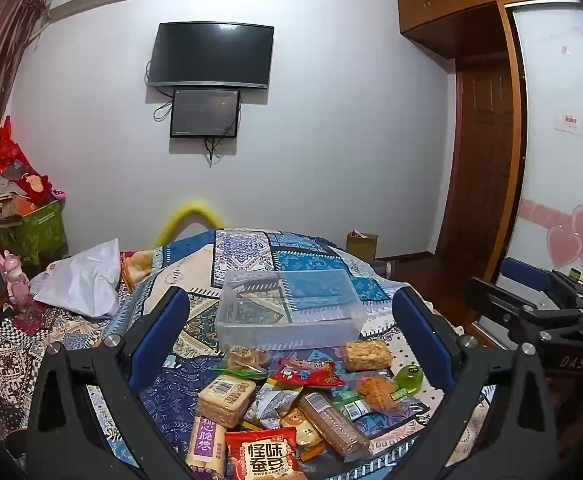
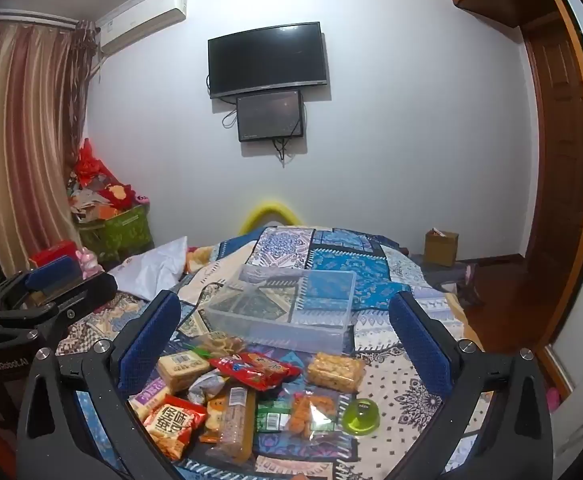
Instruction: Organize snacks
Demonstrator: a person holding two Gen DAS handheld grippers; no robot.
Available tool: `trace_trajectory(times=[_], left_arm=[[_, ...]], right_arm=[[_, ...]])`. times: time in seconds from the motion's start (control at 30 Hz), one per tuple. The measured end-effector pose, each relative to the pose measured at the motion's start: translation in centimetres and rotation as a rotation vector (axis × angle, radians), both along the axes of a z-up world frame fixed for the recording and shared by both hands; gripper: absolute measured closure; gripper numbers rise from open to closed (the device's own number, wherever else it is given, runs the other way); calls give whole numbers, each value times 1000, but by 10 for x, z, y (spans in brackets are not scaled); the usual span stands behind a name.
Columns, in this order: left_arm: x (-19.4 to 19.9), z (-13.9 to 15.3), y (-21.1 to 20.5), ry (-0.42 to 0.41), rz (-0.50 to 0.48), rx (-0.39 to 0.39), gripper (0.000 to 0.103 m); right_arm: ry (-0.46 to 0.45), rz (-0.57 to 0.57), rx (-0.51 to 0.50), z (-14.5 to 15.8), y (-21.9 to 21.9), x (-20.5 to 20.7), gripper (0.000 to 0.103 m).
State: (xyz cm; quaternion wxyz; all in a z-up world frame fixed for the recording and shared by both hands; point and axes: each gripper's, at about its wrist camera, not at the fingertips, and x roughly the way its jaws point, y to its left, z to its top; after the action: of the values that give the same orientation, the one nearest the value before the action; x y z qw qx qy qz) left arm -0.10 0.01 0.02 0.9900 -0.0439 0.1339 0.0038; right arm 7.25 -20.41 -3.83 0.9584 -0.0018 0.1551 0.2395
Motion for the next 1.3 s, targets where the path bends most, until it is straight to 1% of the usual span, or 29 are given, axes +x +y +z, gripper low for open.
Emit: trace_trajectory(times=[0.23,0.4,0.5,0.6,1.3], left_arm=[[-6,2,0,-9,-5,-6,0],[0,3,-3,13,-9,2,0],[5,1,-3,16,-13,2,0],[7,1,-3,16,-15,4,0],[7,-3,-5,20,-14,5,0]], right_arm=[[4,-1,-7,1,1,1,0],[-1,-2,2,1,0,-4,0],[-3,-3,2,0,3,-5,0],[0,1,16,2,-2,-2,0],[-4,6,28,1,0,-4,0]])
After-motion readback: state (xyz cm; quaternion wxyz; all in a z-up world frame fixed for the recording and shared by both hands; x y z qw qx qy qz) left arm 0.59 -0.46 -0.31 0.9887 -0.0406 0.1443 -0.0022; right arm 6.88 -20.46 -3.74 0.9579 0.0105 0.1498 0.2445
